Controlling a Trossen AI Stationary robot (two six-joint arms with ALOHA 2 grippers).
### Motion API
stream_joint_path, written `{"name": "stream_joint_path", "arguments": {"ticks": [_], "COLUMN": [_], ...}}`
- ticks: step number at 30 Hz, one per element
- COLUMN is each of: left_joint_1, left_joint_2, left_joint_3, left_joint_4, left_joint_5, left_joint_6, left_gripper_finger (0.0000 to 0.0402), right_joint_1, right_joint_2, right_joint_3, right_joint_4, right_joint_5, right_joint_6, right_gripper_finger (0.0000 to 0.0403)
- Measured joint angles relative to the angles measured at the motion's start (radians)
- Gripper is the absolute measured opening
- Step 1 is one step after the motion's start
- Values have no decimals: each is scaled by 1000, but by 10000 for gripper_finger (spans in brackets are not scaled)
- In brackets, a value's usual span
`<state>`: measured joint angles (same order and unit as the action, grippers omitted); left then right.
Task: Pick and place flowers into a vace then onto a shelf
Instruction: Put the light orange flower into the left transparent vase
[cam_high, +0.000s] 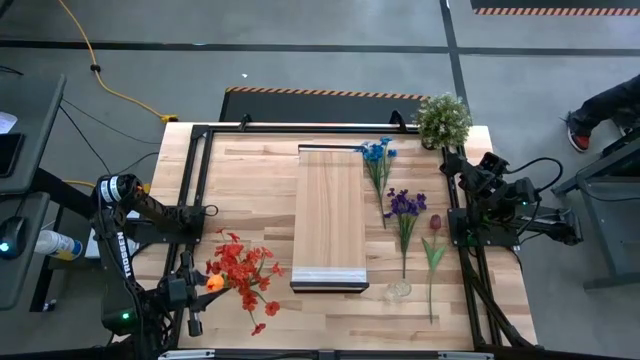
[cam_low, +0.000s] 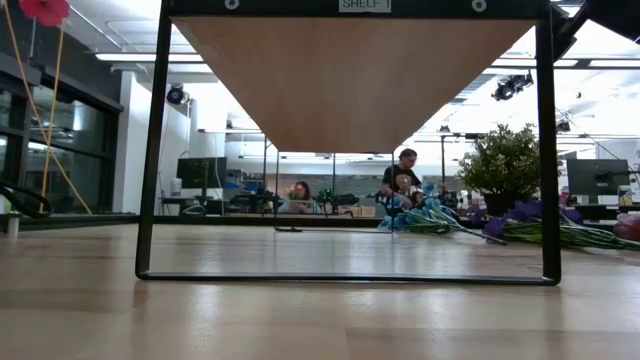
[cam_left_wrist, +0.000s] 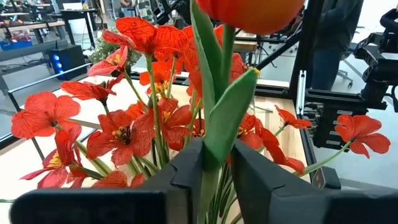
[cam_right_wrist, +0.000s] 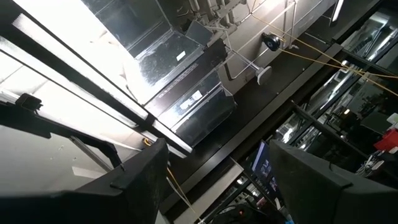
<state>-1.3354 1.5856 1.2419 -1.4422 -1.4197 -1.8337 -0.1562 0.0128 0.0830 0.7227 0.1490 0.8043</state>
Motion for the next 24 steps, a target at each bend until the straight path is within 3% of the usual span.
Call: {"name": "stream_joint_path", "arguments": {"ticks": [11,24], "left_joint_1": [0,0], "left_joint_2": [0,0], "left_joint_3": [0,0], "left_joint_4": [2,3], "left_joint_5": [5,97], "left_joint_6": [-2,-1], "left_gripper_finger": [253,315], "right_joint_1": [0,0], "right_joint_2": [0,0], "right_joint_3": [0,0], "right_joint_4": [0,0], "right_joint_5": [0,0], "right_joint_6": [0,0], "right_gripper_finger": [267,268]}}
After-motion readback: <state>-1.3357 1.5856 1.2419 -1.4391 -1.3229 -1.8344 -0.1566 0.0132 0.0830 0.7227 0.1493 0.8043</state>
